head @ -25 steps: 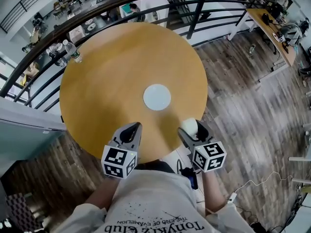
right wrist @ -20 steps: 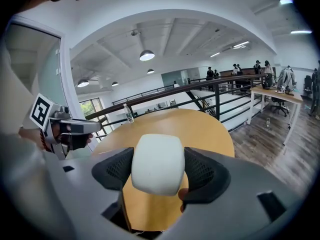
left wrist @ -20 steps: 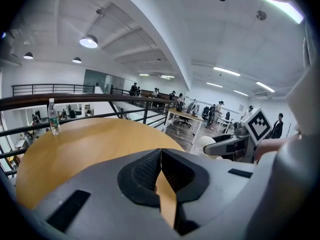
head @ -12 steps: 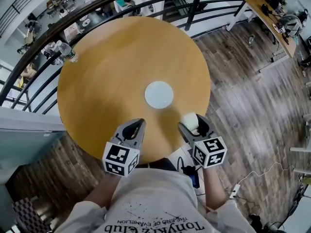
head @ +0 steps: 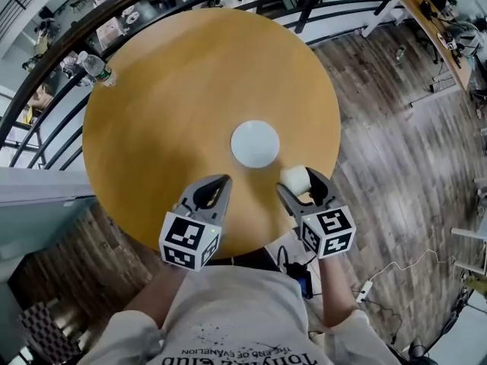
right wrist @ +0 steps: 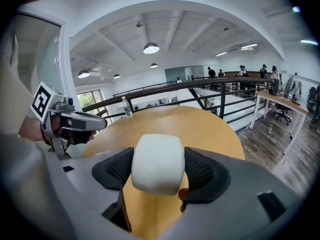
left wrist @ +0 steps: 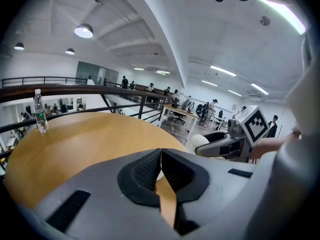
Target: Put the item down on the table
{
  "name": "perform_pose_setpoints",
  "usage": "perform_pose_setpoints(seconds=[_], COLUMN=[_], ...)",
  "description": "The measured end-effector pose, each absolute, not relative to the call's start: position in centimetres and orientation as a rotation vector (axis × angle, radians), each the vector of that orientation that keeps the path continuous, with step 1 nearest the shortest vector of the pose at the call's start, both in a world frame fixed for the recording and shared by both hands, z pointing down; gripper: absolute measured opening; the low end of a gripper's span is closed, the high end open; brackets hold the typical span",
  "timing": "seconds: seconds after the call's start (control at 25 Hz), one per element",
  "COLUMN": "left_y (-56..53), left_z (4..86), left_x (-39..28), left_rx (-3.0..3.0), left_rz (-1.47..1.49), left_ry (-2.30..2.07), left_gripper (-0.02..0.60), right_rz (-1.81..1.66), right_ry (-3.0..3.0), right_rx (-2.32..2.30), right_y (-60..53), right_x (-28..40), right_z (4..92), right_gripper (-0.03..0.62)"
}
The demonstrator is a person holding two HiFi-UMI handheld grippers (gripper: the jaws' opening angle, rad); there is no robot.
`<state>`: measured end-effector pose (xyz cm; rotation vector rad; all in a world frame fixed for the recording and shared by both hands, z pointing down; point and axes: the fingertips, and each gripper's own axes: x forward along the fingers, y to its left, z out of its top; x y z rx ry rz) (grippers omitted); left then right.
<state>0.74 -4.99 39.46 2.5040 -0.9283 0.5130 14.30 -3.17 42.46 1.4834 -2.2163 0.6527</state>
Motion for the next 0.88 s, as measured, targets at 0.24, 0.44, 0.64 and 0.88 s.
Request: perform_pose_setpoints(seconds=[0.24, 0.44, 0.64, 0.88], left_y=[-7.1, -8.4, -9.8, -10.5], left_z=[41.4, 42.6, 43.9, 45.5], left_x=[1.0, 0.7, 0.0, 0.7], left_rx=[2.488, 2.481, 2.449, 2.425], left_rz=[0.531, 0.542, 0.544, 0.553], left_ry=[-0.932, -0.938, -0.945, -0.932], left_gripper=[0.023, 0.023, 0.023, 0.023], right_rz=[0.618, 0.599, 0.607, 0.63], right_ry=[-2.199, -2.187, -2.179, -2.173], right_rx=[1.403, 1.357, 1.321, 1.276], right_y=[-5.4, -7.3, -9.2, -10.6], right_x=[13.4, 12.9, 12.1, 11.7], right_z=[44.3, 45.6, 47.1, 49.0], right_gripper=[0.316, 0.316, 0.316, 0.316])
